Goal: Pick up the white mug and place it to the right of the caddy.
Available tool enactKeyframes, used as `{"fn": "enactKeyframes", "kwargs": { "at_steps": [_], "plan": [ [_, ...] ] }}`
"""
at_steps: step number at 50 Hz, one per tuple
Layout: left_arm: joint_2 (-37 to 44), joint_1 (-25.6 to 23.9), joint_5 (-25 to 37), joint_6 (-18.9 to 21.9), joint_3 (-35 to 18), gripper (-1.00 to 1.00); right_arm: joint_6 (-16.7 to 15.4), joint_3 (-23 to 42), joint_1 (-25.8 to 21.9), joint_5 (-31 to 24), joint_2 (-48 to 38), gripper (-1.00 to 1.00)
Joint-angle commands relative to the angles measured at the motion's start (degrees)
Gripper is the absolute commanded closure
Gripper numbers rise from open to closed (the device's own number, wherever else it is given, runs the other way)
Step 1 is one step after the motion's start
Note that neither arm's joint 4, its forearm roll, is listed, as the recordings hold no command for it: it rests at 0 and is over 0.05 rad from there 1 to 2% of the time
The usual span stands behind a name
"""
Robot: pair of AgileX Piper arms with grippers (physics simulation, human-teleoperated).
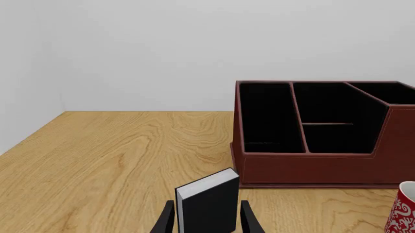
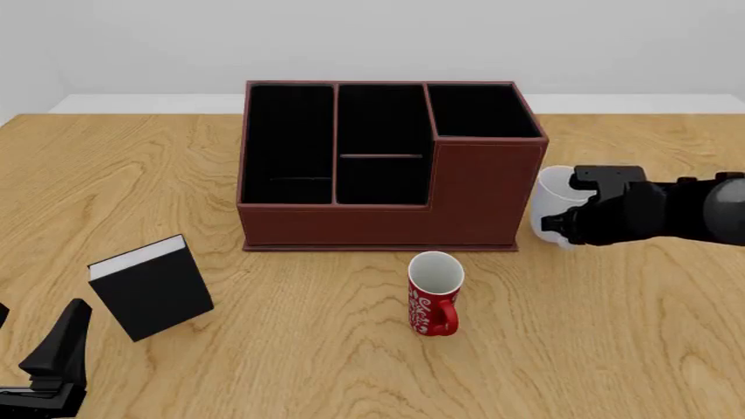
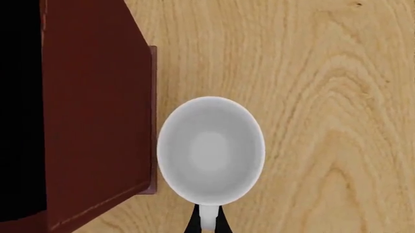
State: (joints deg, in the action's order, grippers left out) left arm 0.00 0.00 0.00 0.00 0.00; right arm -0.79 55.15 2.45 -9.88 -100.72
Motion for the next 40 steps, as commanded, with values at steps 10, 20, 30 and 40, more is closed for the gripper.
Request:
{"fn": "enactKeyframes", "kwargs": {
  "at_steps": [10,20,30,40],
  "plan": [
    [0.0,0.0,0.0,0.0,0.0,-1.00,0.2,0.1,0.9,1.0,-2.4,1.00],
    [0.0,0.0,0.0,0.0,0.0,-1.00,0.6,-0.2,0.9,1.3,-2.7,1.00],
    [0.0,0.0,0.0,0.0,0.0,-1.00,0.6,-0.2,1.5,1.4,-2.8,1.00],
    [0.0,0.0,0.0,0.0,0.0,-1.00,0.4,-0.4,1.6,1.4,-2.6,1.00]
  ]
}}
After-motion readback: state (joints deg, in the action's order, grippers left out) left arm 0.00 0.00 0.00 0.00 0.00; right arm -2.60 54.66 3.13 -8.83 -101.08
